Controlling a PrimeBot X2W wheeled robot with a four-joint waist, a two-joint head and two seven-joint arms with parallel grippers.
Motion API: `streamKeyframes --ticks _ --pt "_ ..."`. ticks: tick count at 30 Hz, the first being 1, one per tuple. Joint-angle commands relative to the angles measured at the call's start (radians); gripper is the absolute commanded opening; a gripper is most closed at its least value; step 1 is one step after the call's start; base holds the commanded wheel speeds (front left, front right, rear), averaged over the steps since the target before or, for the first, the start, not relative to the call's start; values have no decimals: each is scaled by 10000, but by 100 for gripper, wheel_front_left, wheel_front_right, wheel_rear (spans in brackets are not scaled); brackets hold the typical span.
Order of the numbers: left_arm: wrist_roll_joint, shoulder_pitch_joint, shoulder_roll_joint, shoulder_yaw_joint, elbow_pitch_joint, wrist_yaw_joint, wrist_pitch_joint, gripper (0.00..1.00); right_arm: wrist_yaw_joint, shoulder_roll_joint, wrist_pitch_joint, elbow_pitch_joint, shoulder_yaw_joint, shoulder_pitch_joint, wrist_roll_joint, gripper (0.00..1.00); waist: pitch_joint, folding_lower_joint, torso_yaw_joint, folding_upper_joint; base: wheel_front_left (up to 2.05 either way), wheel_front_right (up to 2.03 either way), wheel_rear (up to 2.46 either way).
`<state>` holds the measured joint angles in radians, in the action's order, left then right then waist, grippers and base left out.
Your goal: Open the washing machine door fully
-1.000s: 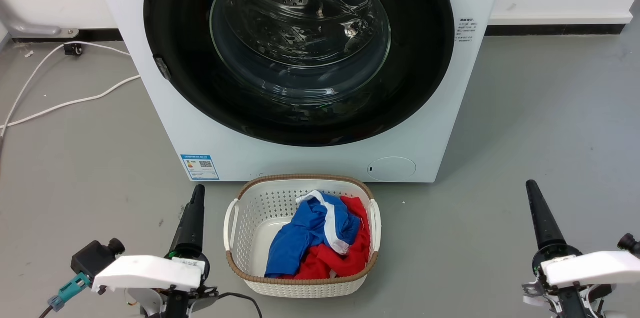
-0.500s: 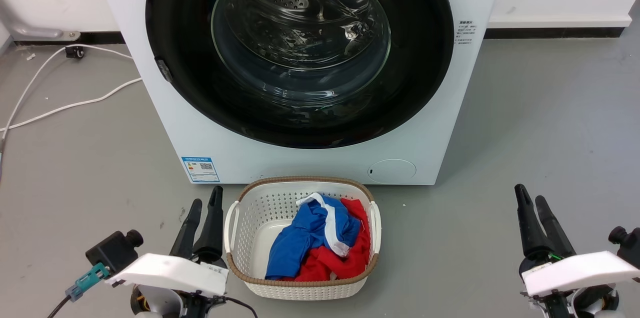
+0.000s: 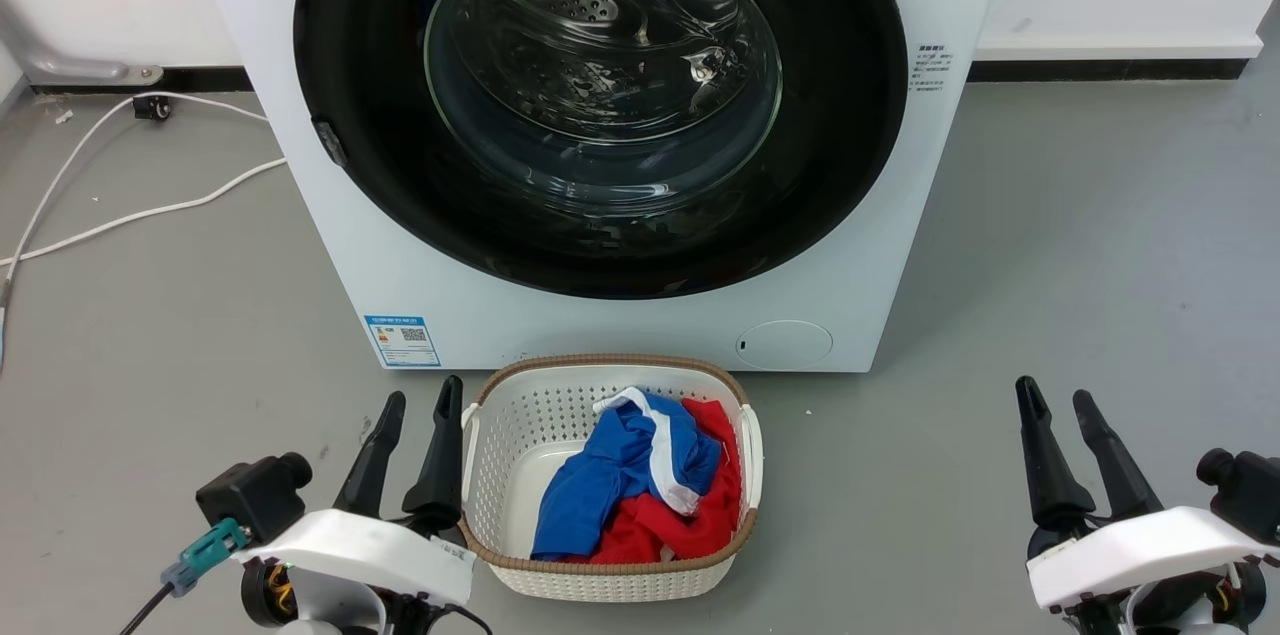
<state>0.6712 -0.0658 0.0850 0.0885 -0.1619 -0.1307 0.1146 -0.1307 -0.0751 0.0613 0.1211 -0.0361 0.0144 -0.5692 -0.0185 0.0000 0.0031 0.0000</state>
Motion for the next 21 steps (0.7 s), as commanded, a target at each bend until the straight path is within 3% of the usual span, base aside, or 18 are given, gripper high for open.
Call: streamKeyframes --ticks 1,21 --pt "-306 -67 71 43 90 1 99 100 0 -1 42 -186 -2 34 339 100 -1 0 3 0 0 0 0" --pt "-2519 -212 109 300 -233 8 621 100 0 125 166 -415 -116 -172 2571 100 -32 0 -2 0 0 0 0"
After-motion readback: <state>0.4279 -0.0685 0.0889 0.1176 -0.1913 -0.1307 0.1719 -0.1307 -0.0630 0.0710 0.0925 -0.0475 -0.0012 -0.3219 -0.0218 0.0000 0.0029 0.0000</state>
